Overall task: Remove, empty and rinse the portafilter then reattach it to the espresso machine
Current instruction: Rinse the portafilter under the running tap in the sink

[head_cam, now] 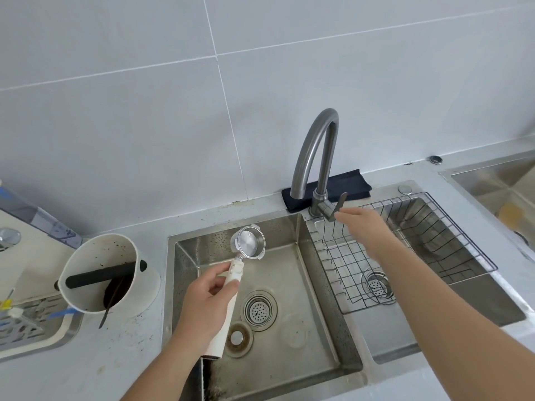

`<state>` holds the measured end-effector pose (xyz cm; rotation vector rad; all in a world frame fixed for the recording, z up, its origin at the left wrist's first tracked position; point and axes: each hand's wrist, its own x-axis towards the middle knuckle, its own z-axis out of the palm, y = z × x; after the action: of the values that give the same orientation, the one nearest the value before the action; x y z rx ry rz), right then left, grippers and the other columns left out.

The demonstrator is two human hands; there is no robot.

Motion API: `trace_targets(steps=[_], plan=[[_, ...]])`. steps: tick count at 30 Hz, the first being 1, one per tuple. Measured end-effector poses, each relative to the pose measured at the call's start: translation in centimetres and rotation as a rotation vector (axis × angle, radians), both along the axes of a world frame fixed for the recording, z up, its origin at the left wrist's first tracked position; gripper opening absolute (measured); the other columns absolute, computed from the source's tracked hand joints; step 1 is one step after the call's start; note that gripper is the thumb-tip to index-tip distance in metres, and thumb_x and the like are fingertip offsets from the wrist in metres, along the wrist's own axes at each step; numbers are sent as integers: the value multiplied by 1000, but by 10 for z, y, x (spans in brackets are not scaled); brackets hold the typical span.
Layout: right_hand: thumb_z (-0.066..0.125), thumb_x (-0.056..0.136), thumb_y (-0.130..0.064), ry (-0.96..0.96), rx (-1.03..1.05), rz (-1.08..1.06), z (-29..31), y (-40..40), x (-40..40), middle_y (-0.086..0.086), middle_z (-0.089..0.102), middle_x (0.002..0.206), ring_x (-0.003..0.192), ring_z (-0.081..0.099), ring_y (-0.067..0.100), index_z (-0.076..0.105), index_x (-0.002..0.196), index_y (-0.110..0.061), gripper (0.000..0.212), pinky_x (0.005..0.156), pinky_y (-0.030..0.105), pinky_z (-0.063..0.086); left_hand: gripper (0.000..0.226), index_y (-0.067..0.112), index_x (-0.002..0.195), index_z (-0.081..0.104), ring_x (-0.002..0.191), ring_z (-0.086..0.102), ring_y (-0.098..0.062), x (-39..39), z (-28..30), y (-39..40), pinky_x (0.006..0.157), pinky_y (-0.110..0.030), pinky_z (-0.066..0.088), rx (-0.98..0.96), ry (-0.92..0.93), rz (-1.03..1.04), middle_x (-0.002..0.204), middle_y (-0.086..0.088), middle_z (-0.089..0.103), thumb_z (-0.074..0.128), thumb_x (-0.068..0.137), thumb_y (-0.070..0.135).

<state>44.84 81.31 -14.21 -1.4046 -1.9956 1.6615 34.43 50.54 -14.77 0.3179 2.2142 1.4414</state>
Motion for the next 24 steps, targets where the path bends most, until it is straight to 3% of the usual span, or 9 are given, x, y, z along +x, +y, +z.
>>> trace_targets(steps=[1,2,3,7,10,15,19,22,24], plan=[[66,90,-32,6,-19,-2,-2,-8,3,-14,64,99,93,65,18,72,109,-25,20,90,39,52,37,49,94,70,64,65,-11,2,1,0,55,-28,47,13,-20,15,81,10,74,69,85,13],[67,90,-32,14,-44,6,-2,-16,6,2,70,108,103,63,20,71,110,-26,21,99,44,50,37,48,93,70,62,65,-11,3,2,-1,51,-25,48,28,-40,28,80,9,74,69,85,12],[68,90,-31,24,-73,25,-4,-24,8,0,70,112,106,63,21,70,104,-29,15,102,46,49,38,48,92,70,60,66,-11,4,4,0,47,-23,48,44,-60,38,78,7,75,68,85,11],[69,91,-27,69,-159,61,-6,-55,21,12,73,112,99,67,22,70,96,-31,6,96,46,53,33,41,95,71,55,66,-11,9,7,3,42,-24,49,98,-142,86,71,0,74,67,86,9],[70,91,-20,111,-222,83,-9,-74,31,10,73,94,85,62,18,73,100,-22,10,98,48,52,27,35,95,72,55,69,-10,11,8,7,41,-24,49,139,-204,154,71,-3,75,67,86,10],[70,92,-20,181,-288,70,-13,-109,41,4,75,98,97,70,19,73,103,-20,11,91,36,58,23,32,99,74,58,69,-10,17,10,15,43,-23,49,181,-287,180,78,-6,76,65,88,14],[71,91,-21,223,-371,92,-13,-151,43,0,78,85,82,73,15,76,95,-20,7,82,32,60,23,25,107,72,64,69,-13,23,10,21,48,-25,53,201,-326,201,88,-12,75,63,90,12],[70,92,-19,236,-450,177,-13,-177,39,-2,74,73,67,68,10,75,93,-15,7,70,27,61,21,23,107,72,68,67,-15,26,8,23,57,-28,52,200,-334,221,87,-11,74,62,91,13],[72,90,-23,198,-471,235,-13,-189,36,-3,73,71,66,68,11,75,94,-15,9,71,28,61,19,21,105,72,68,64,-17,27,8,25,61,-31,50,210,-348,234,84,-7,73,61,92,14]])
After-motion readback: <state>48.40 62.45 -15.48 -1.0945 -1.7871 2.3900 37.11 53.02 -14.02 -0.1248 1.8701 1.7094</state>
